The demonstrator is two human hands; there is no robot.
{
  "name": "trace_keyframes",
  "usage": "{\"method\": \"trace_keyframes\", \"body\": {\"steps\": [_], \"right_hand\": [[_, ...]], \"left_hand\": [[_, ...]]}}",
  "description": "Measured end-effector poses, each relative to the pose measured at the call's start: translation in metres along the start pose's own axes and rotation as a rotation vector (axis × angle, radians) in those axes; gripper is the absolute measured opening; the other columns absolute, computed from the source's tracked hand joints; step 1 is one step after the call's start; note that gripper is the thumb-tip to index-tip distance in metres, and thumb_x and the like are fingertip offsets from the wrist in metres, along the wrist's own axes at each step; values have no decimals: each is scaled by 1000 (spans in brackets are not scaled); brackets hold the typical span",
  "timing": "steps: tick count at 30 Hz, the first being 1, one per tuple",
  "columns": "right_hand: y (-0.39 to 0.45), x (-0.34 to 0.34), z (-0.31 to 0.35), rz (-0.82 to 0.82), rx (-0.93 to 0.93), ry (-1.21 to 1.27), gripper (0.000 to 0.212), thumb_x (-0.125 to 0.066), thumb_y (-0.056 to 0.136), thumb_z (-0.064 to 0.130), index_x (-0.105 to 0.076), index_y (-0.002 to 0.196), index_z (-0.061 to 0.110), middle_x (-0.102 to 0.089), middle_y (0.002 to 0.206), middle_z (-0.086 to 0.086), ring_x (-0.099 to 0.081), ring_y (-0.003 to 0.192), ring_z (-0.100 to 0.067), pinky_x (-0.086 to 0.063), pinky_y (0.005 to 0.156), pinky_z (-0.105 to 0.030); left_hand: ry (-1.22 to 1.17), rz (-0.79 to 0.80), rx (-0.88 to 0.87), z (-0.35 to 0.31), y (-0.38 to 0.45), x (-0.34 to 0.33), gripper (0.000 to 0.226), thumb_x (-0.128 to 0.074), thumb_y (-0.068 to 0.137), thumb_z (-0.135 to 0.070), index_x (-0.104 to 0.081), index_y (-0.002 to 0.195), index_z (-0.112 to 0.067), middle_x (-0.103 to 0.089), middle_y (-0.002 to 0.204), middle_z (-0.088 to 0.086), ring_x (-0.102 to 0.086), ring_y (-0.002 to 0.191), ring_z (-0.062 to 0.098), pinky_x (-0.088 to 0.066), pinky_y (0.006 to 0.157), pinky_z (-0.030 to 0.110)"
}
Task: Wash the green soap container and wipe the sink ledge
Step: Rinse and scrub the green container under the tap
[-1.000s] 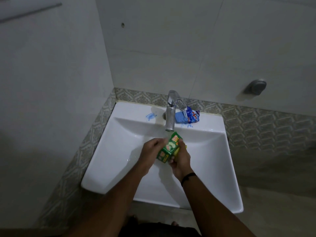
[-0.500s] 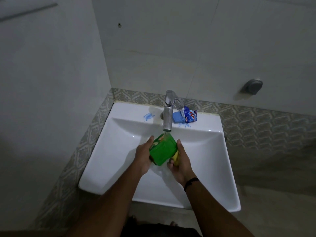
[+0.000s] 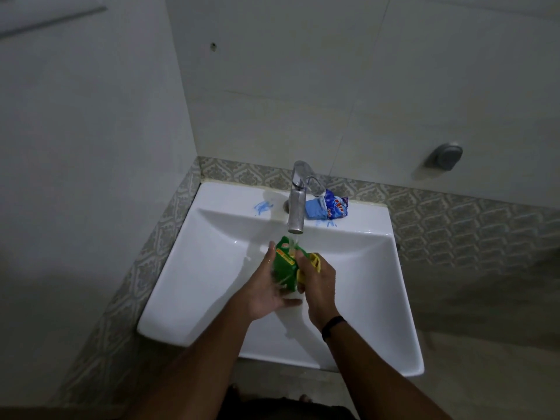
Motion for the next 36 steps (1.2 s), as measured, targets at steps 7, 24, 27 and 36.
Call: {"method": "trace_keyframes", "body": {"steps": [7,24,27,36], "right_hand": [[-1,-13,-4,149,-14,-156,40,-61,88,43,-62,68,9,-61,61,-4,-55,56,-17,-43,49,-29],[37,-59,12,137,-133,-303,31,-42,96,37,-51,71,20,-56,70,-2,-54,67,-17,-44,66,-35],[40,-61,10,144,-98,-265,27,-41,97,29,-49,72,21,-56,71,-4,-54,67,-17,-45,66,-37],[47,-39,1,22,-43,-210,37,-38,96,16,-48,61,16,-52,63,-5,-53,60,-17,-37,50,-26]], "left_hand": [[64,-186,-174,-4,11,0,64,-51,80,-69,-65,108,-13,-71,99,13,-68,86,24,-56,61,33],[162,-379,-214,-23,-1,31,54,-45,90,-61,-56,122,-19,-66,102,10,-62,94,25,-50,87,41],[201,-373,-213,-26,-1,30,56,-44,90,-62,-55,123,-18,-65,107,12,-62,96,26,-50,85,41],[272,-347,-273,-34,4,15,52,-51,91,-53,-47,132,-21,-63,113,8,-62,101,23,-54,90,43]]}}
Point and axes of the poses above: each hand's wrist, its own y-axis towards the middle knuckle, its own x-axis out of the back of the hand, z = x × y, the point moved 6 cm from there along y, towards the middle knuckle
